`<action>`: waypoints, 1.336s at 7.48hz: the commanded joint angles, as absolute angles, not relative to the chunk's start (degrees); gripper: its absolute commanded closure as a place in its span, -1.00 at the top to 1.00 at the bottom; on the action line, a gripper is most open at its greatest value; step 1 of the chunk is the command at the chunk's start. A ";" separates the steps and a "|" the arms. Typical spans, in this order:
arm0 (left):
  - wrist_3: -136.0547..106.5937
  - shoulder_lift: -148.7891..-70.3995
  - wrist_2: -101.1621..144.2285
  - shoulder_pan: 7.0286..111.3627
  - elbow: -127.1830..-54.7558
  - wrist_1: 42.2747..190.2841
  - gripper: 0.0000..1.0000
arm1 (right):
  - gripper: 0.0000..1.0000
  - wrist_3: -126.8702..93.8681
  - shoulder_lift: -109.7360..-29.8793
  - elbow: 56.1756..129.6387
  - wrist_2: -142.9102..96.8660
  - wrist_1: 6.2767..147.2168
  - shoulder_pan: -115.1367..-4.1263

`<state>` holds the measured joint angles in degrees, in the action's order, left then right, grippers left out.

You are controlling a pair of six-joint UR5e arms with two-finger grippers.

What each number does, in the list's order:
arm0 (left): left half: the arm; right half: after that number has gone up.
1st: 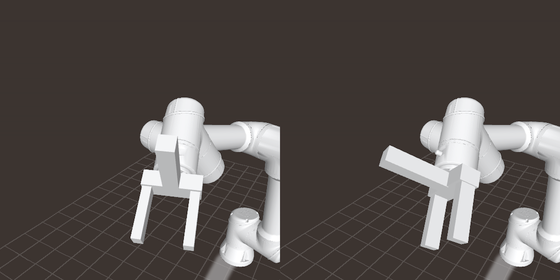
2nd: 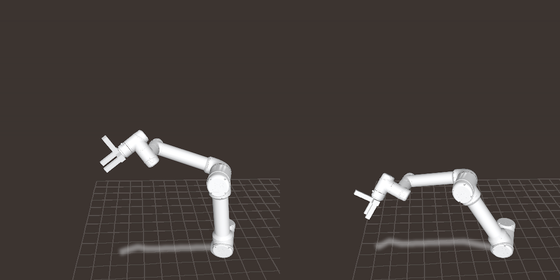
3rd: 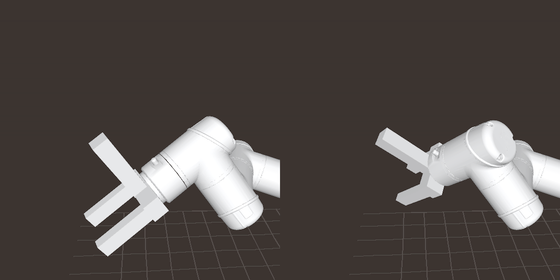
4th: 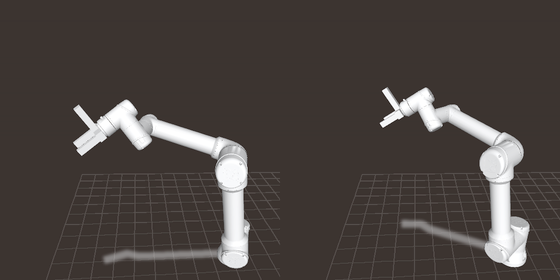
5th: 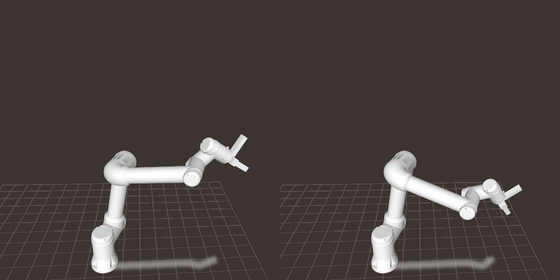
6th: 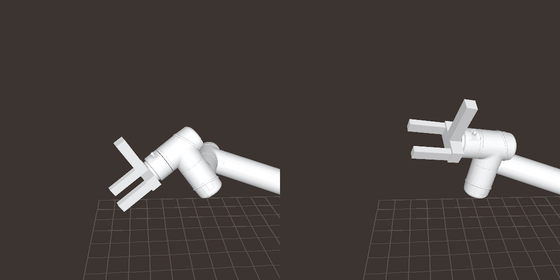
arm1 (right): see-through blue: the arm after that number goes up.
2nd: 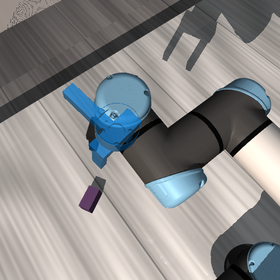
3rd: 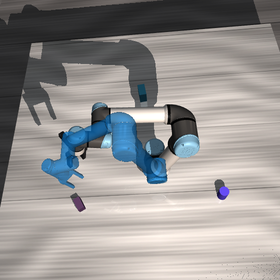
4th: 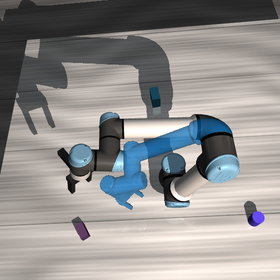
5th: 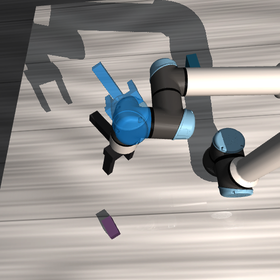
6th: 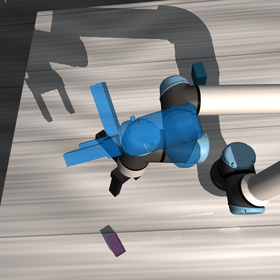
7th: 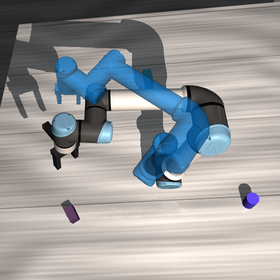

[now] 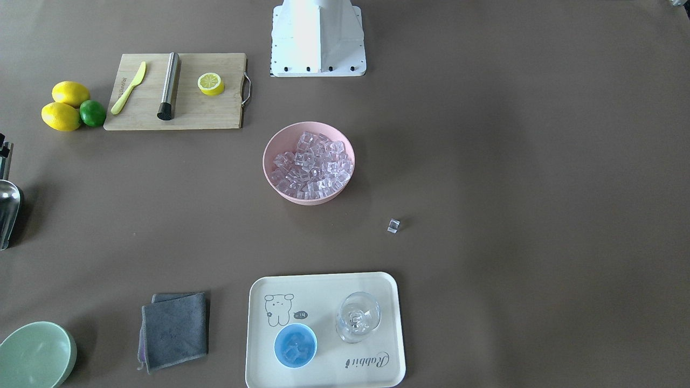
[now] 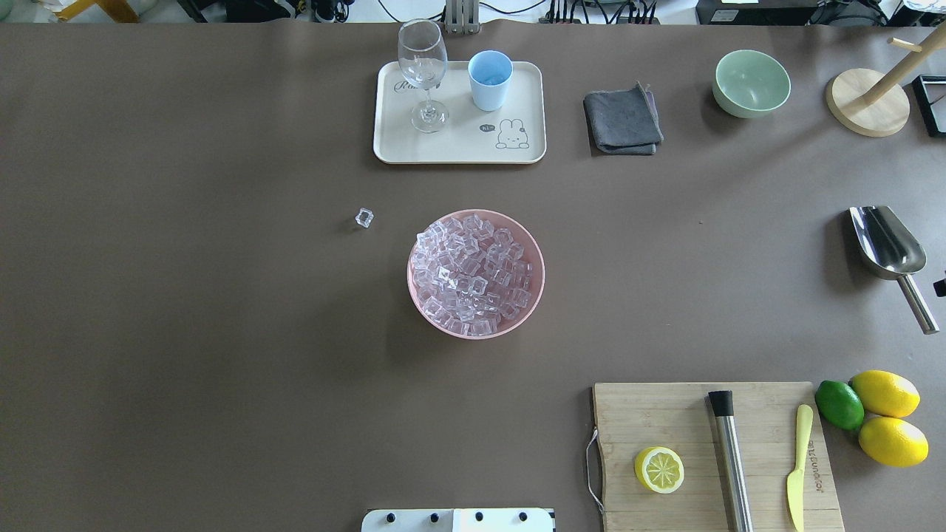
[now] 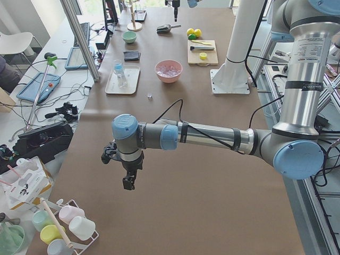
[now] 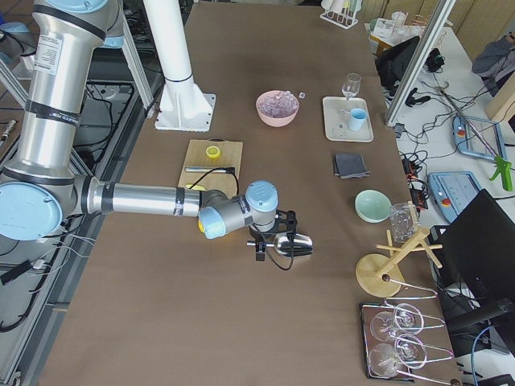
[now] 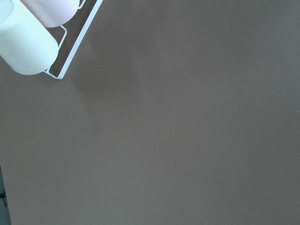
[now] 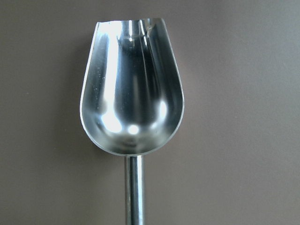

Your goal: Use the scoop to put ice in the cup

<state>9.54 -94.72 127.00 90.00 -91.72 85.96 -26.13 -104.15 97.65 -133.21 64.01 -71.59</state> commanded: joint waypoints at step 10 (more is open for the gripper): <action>9.58 -95.01 127.00 89.91 -92.02 85.96 0.98 | 0.99 1.84 -103.27 101.60 -135.97 90.35 -88.77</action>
<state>9.54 -94.99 127.02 89.92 -91.97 85.95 1.09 -103.69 101.65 -136.29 89.48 -88.39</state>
